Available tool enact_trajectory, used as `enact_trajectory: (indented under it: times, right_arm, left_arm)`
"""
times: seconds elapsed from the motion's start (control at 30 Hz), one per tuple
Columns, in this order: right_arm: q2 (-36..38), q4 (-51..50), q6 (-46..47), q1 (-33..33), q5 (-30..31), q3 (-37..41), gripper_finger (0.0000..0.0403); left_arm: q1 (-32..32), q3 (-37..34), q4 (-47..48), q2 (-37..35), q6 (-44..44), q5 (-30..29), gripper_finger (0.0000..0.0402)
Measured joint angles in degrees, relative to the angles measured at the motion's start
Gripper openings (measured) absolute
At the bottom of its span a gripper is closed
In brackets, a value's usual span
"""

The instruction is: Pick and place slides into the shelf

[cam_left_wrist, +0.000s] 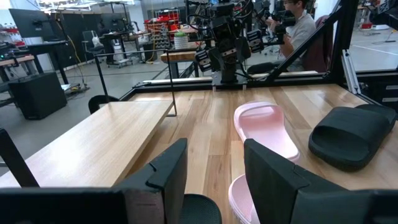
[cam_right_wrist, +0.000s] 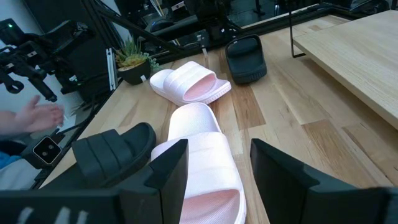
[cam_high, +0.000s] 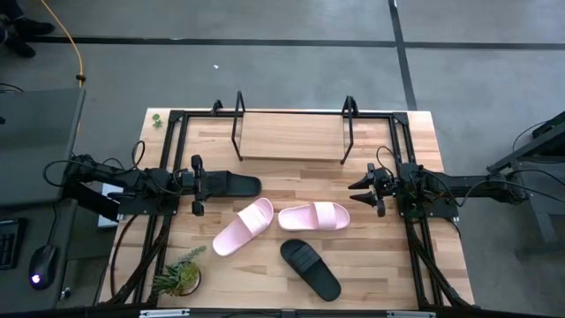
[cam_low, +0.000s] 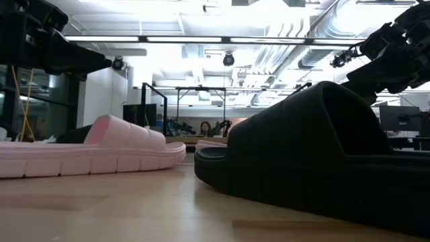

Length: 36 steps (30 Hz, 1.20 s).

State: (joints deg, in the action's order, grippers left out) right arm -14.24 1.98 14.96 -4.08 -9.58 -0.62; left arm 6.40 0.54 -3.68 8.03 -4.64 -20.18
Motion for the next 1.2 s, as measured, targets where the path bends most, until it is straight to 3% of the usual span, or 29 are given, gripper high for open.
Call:
enact_trajectory:
  times: [0.47,0.73,1.2]
  right_arm:
    - [0.00,0.00,0.04,-0.02,0.00,0.00,0.0165]
    - [0.00,1.04,7.07,-0.04,0.11,0.00,0.0165]
    - [0.00,0.13,6.26,-0.04,-0.28,0.00,0.0165]
  left_arm:
    - [0.00,0.00,0.00,0.00,0.02,0.01,0.0143]
    - [-0.01,0.00,-0.01,-0.01,0.01,0.00,0.0143]
    - [-0.01,0.00,-0.01,0.00,2.54,0.06,0.0143]
